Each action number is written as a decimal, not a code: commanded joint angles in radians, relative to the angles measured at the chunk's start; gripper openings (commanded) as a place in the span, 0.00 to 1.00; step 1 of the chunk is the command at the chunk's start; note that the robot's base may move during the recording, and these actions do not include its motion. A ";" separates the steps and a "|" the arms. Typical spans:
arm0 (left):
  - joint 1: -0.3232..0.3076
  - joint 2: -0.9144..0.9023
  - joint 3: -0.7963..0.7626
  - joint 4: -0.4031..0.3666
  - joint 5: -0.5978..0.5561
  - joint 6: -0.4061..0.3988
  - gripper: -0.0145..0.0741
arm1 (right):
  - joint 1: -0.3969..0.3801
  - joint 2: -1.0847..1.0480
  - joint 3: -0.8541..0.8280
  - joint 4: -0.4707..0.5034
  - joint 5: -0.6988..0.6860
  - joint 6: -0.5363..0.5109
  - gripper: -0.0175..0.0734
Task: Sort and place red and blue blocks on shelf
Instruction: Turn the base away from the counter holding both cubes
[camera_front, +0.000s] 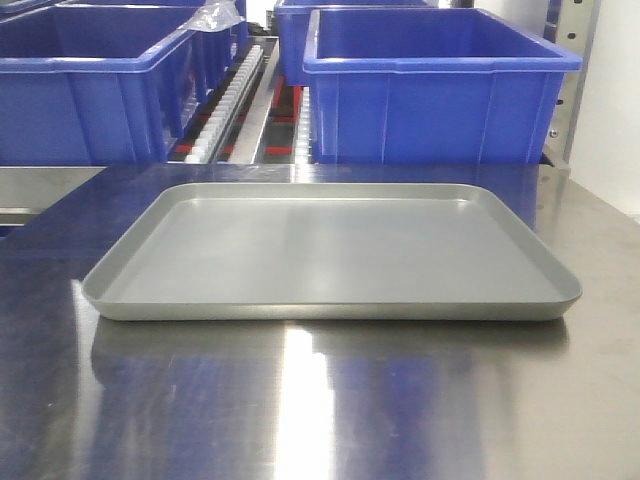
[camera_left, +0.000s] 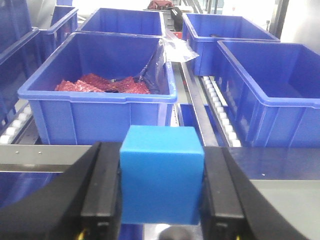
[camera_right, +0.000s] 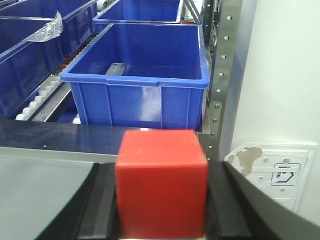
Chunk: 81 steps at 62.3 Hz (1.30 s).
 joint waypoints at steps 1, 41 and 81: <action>-0.009 0.003 -0.033 -0.008 -0.097 -0.007 0.30 | -0.008 0.006 -0.029 0.001 -0.081 0.000 0.24; -0.009 0.003 -0.033 -0.008 -0.097 -0.007 0.30 | -0.008 0.006 -0.029 0.001 -0.081 0.000 0.24; -0.009 0.003 -0.033 -0.008 -0.097 -0.007 0.30 | -0.008 0.006 -0.029 0.001 -0.080 0.000 0.24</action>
